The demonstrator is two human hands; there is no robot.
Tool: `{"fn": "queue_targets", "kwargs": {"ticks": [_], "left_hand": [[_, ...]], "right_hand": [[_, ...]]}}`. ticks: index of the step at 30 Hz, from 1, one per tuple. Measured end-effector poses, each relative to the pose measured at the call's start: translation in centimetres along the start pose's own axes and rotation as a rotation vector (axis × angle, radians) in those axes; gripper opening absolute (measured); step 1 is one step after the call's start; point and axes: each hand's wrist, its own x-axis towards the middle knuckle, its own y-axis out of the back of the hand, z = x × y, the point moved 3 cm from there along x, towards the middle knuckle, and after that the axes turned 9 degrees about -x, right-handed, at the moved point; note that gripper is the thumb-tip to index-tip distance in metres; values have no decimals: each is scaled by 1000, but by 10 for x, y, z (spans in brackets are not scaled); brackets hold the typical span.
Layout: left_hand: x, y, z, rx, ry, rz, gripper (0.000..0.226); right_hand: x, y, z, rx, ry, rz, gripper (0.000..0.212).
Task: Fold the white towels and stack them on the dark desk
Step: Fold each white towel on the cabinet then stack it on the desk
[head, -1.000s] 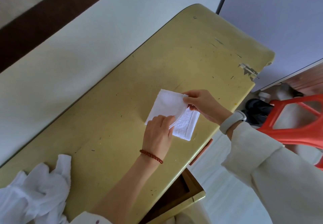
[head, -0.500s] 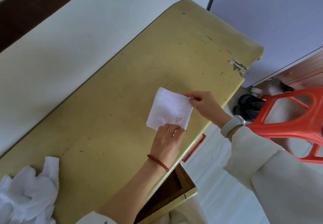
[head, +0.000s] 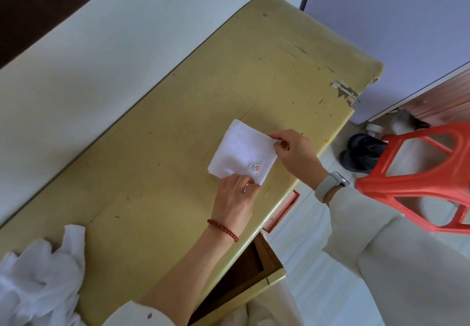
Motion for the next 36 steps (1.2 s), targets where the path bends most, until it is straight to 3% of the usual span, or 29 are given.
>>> {"fn": "queue_targets", "kwargs": {"ticks": [10, 14, 22, 29, 36], "left_hand": [[6, 31, -46, 209, 28, 32, 38], [0, 38, -50, 147, 1, 84, 19], [-15, 31, -51, 34, -15, 116, 12], [-16, 28, -54, 8, 39, 84, 19], [-9, 31, -63, -65, 121, 136, 21]], "right_hand": [[-19, -16, -3, -50, 56, -28, 37], [-30, -23, -3, 9, 32, 33, 36], [-38, -25, -3, -112, 140, 126, 14], [-40, -27, 0, -237, 279, 149, 4], [-37, -23, -5, -215, 290, 190, 5]]}}
